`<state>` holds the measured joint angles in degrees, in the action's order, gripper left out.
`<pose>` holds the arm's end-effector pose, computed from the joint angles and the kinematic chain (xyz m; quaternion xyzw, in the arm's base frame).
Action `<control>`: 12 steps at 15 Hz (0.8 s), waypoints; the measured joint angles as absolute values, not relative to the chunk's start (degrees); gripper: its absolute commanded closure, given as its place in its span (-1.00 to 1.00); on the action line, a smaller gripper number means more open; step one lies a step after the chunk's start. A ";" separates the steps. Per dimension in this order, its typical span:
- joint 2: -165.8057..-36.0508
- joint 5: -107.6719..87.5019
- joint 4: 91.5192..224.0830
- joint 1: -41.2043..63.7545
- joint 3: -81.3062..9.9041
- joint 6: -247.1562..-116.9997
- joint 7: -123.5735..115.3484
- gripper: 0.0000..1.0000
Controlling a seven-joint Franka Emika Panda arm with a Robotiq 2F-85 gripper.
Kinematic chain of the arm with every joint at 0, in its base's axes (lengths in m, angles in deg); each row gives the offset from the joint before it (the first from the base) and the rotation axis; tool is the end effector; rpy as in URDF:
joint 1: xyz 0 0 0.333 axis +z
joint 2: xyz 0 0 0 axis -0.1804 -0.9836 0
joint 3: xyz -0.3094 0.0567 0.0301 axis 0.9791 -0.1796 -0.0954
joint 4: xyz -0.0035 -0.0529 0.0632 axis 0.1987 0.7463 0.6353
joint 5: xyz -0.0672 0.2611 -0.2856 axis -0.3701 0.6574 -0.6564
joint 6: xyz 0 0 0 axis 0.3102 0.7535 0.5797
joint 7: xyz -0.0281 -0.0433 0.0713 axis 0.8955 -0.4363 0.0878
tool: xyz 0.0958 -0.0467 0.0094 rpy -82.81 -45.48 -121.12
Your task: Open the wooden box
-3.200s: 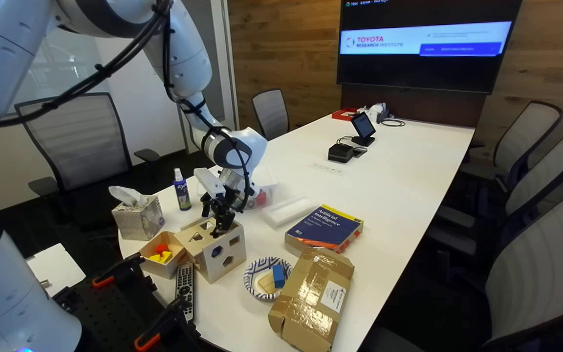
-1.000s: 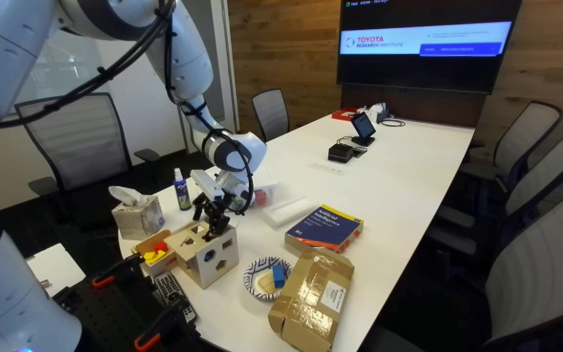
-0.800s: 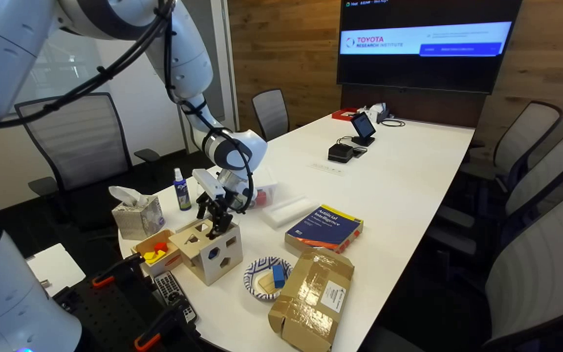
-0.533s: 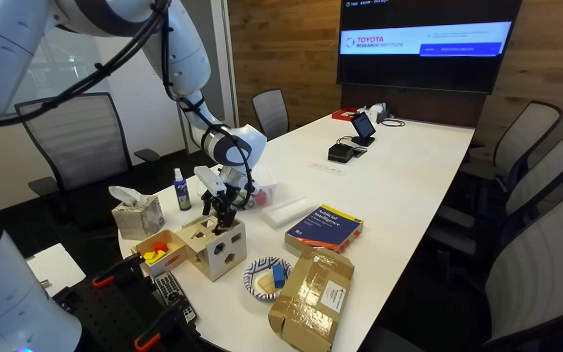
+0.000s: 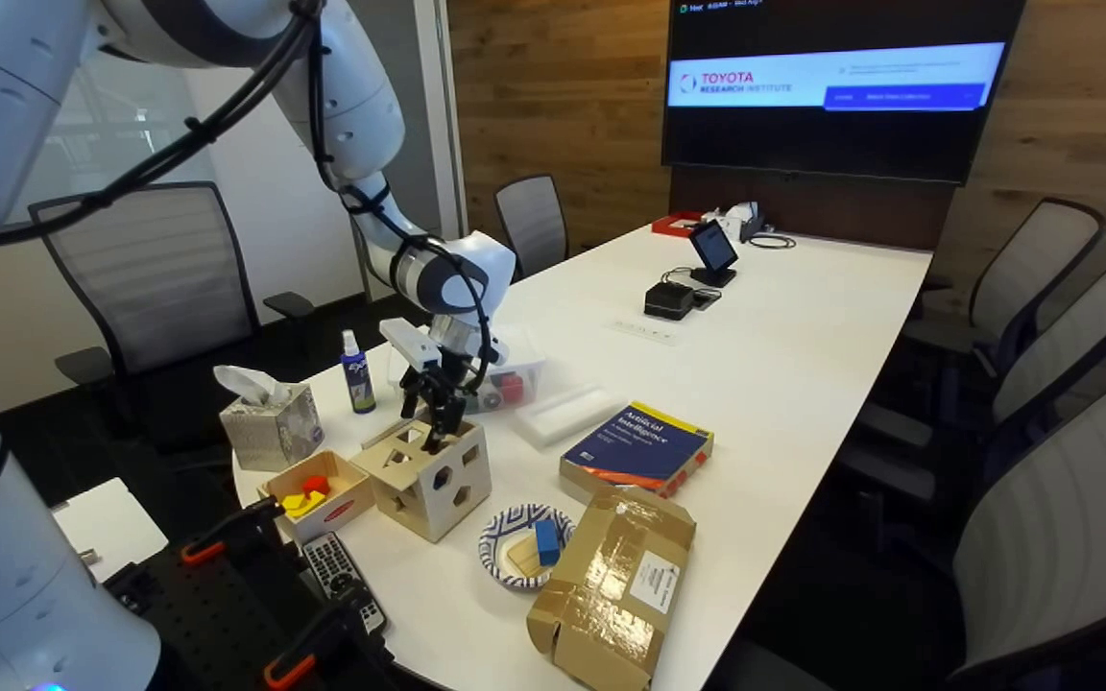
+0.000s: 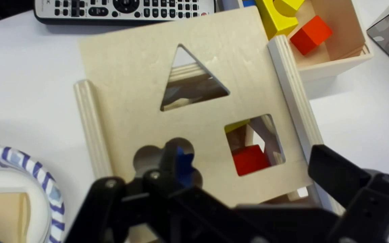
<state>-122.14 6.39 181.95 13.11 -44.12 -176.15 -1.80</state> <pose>0.5284 0.0762 0.0901 -0.9660 0.0924 0.2309 0.0705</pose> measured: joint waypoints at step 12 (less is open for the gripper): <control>-121.75 -1.93 182.04 17.83 -42.43 -175.55 3.01 -1.00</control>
